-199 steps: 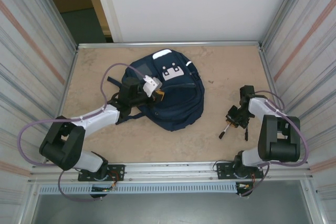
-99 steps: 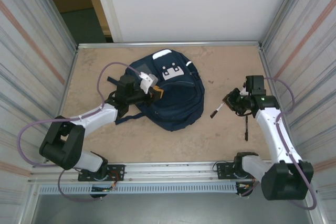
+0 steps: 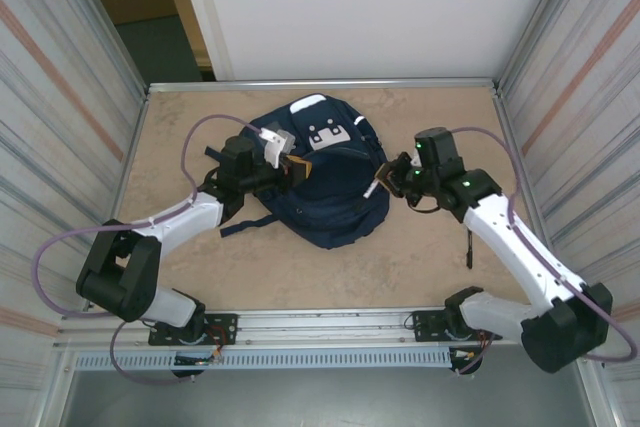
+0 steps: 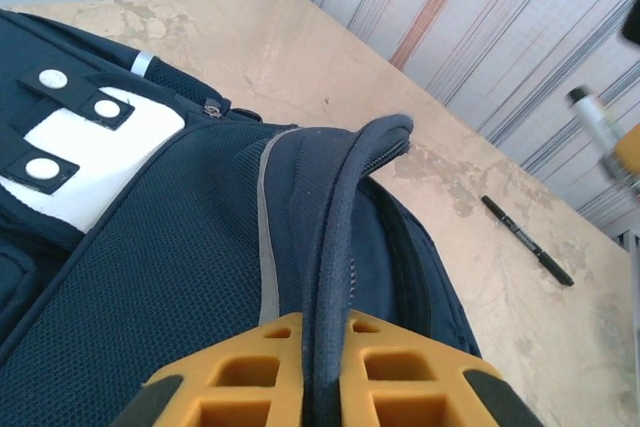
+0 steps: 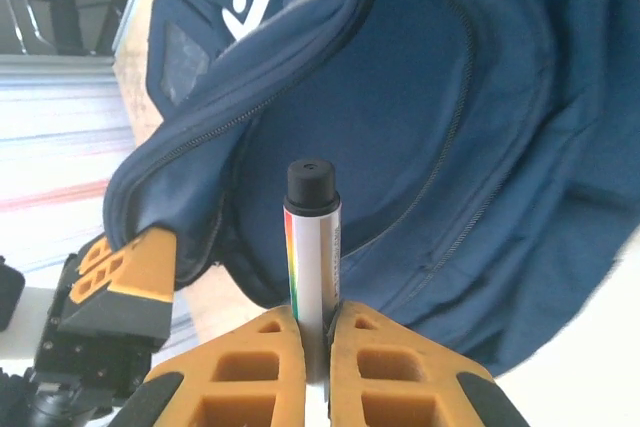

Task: Pack the student bag

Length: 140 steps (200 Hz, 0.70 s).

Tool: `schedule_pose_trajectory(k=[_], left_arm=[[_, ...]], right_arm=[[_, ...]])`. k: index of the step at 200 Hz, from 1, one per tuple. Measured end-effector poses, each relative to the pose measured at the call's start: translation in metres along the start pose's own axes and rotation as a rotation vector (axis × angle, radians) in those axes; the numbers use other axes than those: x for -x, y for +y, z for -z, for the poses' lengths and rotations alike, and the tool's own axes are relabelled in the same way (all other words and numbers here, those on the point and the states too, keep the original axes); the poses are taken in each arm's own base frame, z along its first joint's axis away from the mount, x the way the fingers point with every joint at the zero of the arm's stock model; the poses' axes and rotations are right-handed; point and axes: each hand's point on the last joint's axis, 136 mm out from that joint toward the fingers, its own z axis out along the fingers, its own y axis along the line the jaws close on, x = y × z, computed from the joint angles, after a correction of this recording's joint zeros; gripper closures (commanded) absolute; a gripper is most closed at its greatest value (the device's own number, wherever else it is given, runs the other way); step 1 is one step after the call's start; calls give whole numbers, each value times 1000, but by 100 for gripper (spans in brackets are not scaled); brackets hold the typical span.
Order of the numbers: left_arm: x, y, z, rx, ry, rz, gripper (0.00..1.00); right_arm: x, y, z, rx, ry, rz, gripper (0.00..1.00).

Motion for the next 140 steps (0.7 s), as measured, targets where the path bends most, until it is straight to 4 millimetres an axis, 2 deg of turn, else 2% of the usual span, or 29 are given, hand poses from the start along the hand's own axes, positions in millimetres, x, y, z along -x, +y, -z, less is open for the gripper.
schedule_pose_trajectory(k=[33,69,110,140], left_arm=[[4,-7,0,-34,-4,21,88],[3,-14,-1,-70,7,26,88],[2,-18,-2,-91,19,26,88],[1,-19,-3,-90,29,8,88]], right_arm=[[-7,11,-40,25,75,-101,100],[-8,-2,-84,-22,156,-223,100],[-5,5,-107,11,178,-334,100],[-5,-4,-129,-12,181,-395,98]])
